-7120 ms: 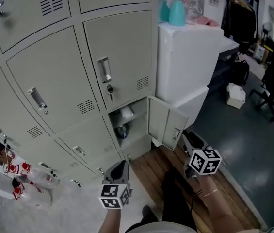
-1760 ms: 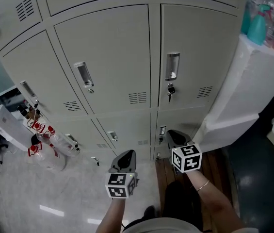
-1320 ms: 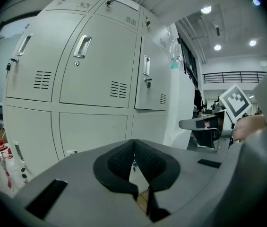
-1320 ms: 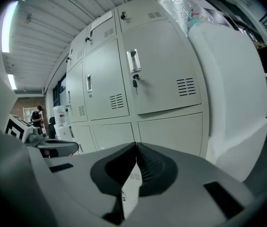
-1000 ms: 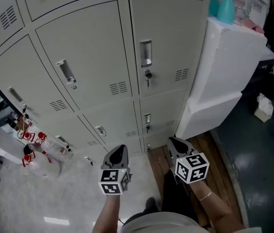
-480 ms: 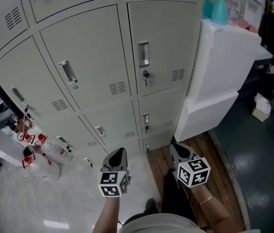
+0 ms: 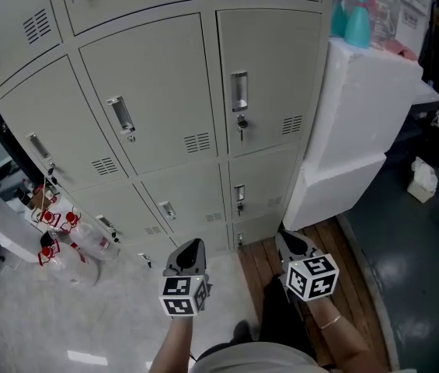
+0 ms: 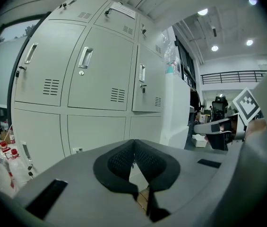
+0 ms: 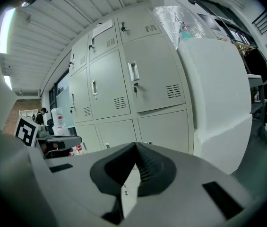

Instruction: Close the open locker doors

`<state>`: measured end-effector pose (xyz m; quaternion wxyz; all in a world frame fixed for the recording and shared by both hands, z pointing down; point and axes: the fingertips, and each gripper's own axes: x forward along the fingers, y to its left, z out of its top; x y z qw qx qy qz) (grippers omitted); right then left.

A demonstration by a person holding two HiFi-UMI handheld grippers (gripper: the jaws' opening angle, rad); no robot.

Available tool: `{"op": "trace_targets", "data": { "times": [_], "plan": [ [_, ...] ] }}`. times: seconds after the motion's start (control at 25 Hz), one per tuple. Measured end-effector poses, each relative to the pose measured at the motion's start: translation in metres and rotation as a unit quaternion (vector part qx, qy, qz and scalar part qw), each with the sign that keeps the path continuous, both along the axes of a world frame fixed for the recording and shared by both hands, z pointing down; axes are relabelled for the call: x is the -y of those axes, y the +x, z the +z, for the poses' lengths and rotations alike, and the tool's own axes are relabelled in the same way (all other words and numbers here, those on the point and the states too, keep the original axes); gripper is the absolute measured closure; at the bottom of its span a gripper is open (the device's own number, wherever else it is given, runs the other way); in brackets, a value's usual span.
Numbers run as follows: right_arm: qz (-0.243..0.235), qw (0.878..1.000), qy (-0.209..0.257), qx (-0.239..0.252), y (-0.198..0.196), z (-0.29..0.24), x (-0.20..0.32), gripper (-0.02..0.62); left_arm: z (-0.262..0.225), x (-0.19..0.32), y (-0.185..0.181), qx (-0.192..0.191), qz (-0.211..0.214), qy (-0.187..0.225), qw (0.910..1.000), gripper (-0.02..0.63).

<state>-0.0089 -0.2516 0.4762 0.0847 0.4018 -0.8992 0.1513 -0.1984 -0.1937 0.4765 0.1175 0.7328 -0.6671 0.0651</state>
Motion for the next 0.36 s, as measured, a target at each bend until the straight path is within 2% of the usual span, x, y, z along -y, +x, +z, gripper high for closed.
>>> {"op": "trace_targets", "data": {
  "times": [0.36],
  "plan": [
    [-0.013,1.0,0.008,-0.008,-0.0086,-0.0007,-0.0003,0.595,0.0005,-0.0031,-0.0069,0.004,-0.008,0.0,1.0,0.586]
  ]
}}
